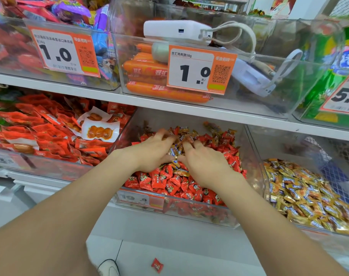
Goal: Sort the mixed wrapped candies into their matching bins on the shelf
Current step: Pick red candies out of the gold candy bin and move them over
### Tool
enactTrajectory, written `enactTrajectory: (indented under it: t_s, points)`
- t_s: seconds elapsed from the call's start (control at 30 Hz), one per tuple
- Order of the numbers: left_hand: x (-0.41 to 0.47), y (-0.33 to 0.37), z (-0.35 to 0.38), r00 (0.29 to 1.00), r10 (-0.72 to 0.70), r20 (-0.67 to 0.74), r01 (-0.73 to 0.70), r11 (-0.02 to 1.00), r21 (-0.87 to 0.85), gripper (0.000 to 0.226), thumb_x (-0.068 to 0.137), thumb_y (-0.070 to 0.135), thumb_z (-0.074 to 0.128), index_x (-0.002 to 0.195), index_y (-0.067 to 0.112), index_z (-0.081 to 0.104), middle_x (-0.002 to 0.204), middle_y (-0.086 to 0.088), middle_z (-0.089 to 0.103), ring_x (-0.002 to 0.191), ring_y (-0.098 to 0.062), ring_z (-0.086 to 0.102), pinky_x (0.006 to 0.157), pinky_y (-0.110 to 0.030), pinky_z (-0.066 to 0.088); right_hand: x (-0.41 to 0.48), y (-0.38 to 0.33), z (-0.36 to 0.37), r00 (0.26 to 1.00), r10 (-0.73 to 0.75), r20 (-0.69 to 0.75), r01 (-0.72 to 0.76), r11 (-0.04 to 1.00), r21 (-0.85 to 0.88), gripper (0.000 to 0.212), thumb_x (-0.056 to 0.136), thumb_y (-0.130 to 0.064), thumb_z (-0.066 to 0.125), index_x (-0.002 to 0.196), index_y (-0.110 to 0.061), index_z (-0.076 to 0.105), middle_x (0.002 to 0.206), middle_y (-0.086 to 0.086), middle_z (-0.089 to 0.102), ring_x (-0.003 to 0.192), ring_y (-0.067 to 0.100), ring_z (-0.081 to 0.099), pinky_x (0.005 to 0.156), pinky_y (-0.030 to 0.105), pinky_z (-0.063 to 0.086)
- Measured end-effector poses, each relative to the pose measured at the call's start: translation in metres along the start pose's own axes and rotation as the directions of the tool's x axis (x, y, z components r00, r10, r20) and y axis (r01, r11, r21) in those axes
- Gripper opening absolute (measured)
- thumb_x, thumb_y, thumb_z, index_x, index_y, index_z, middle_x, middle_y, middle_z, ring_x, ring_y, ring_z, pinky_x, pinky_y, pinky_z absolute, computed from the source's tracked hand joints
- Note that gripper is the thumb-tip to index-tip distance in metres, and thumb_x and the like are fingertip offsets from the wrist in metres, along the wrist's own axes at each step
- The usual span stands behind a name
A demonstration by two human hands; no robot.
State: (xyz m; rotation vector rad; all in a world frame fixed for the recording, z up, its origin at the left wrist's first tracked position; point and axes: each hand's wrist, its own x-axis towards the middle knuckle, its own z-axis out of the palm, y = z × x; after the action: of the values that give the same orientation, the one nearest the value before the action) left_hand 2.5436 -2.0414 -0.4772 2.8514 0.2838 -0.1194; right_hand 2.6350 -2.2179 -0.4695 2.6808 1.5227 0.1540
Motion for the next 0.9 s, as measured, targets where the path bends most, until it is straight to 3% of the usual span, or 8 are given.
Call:
enactTrajectory:
  t_s: [0.13, 0.33, 0.43, 0.53, 0.63, 0.73, 0.8, 0.9]
  points:
    - [0.006, -0.002, -0.001, 0.999, 0.044, -0.025, -0.043, 0.999, 0.03, 0.073, 0.102, 0.047, 0.06, 0.163, 0.026, 0.028, 0.159, -0.01, 0.033, 0.144, -0.034, 0.04, 0.119, -0.047, 0.036, 0.009, 0.007, -0.008, 0.996, -0.009, 0.09, 0.001, 0.995, 0.095, 0.062, 0.105, -0.063, 0.045, 0.147, -0.017, 0.043, 0.132, 0.013, 0.061, 0.111, 0.04, 0.066, 0.077, 0.045, 0.052]
    - [0.0, 0.007, -0.007, 0.995, 0.1, -0.014, -0.099, 0.995, 0.028, 0.041, 0.102, 0.047, 0.059, 0.14, 0.033, 0.051, 0.112, -0.001, 0.055, 0.111, -0.025, 0.056, 0.095, -0.045, 0.049, 0.007, 0.024, -0.017, 0.992, -0.052, 0.113, 0.009, 0.938, 0.347, 0.036, 0.097, -0.053, 0.065, 0.125, -0.032, 0.055, 0.081, -0.003, 0.062, 0.071, 0.017, 0.059, 0.065, 0.037, 0.042]
    - [-0.008, 0.01, -0.014, 0.995, 0.093, -0.021, -0.093, 0.996, -0.004, 0.03, 0.098, 0.055, 0.057, 0.123, 0.039, 0.057, 0.098, 0.006, 0.062, 0.091, -0.018, 0.061, 0.083, -0.043, 0.054, 0.005, 0.027, -0.017, 0.992, -0.074, 0.099, 0.034, 0.933, 0.358, 0.047, 0.096, -0.059, 0.063, 0.134, -0.034, 0.054, 0.088, -0.006, 0.069, 0.078, 0.018, 0.066, 0.069, 0.038, 0.05]
    - [-0.016, 0.015, -0.022, 0.997, 0.061, -0.041, -0.064, 0.995, -0.082, 0.02, 0.092, 0.051, 0.065, 0.107, 0.037, 0.062, 0.073, 0.007, 0.063, 0.064, -0.01, 0.058, 0.063, -0.036, 0.052, 0.003, 0.024, -0.018, 0.987, -0.107, 0.119, 0.056, 0.929, 0.367, 0.049, 0.099, -0.055, 0.063, 0.14, -0.03, 0.056, 0.078, -0.014, 0.055, 0.068, 0.008, 0.053, 0.058, 0.028, 0.037]
    - [-0.025, 0.018, -0.026, 0.994, 0.04, -0.099, -0.059, 0.978, -0.2, 0.014, 0.09, 0.044, 0.068, 0.096, 0.032, 0.063, 0.062, 0.005, 0.06, 0.053, -0.008, 0.051, 0.056, -0.033, 0.043, 0.003, 0.024, -0.02, 0.99, -0.106, 0.09, 0.052, 0.883, 0.467, 0.037, 0.096, -0.048, 0.07, 0.127, -0.029, 0.065, 0.077, -0.015, 0.052, 0.067, 0.009, 0.049, 0.056, 0.023, 0.033]
    - [-0.032, 0.018, -0.029, 0.989, -0.019, -0.149, -0.04, 0.922, -0.384, 0.012, 0.095, 0.036, 0.067, 0.089, 0.027, 0.063, 0.067, 0.003, 0.062, 0.054, -0.008, 0.049, 0.053, -0.027, 0.039, 0.003, 0.028, -0.02, 0.999, -0.047, 0.024, 0.022, 0.784, 0.621, 0.016, 0.094, -0.041, 0.074, 0.106, -0.031, 0.071, 0.076, -0.011, 0.064, 0.058, 0.004, 0.056, 0.058, 0.025, 0.042]
    - [-0.037, 0.018, -0.031, 0.984, -0.077, -0.163, -0.008, 0.885, -0.466, 0.013, 0.098, 0.035, 0.065, 0.088, 0.027, 0.063, 0.064, 0.008, 0.059, 0.051, -0.006, 0.046, 0.051, -0.021, 0.036, 0.003, 0.032, -0.022, 0.999, 0.041, 0.0, -0.025, 0.619, 0.785, 0.01, 0.096, -0.036, 0.072, 0.102, -0.028, 0.073, 0.067, -0.013, 0.063, 0.051, 0.005, 0.052, 0.057, 0.025, 0.043]
    - [-0.042, 0.019, -0.034, 0.976, -0.165, -0.139, 0.054, 0.812, -0.582, 0.009, 0.101, 0.043, 0.061, 0.097, 0.035, 0.062, 0.071, 0.009, 0.053, 0.059, -0.011, 0.048, 0.058, -0.026, 0.039, -0.001, 0.033, -0.028, 0.981, 0.148, 0.125, -0.171, 0.354, 0.919, 0.017, 0.1, -0.037, 0.067, 0.111, -0.026, 0.073, 0.066, -0.007, 0.06, 0.053, 0.009, 0.052, 0.052, 0.026, 0.046]
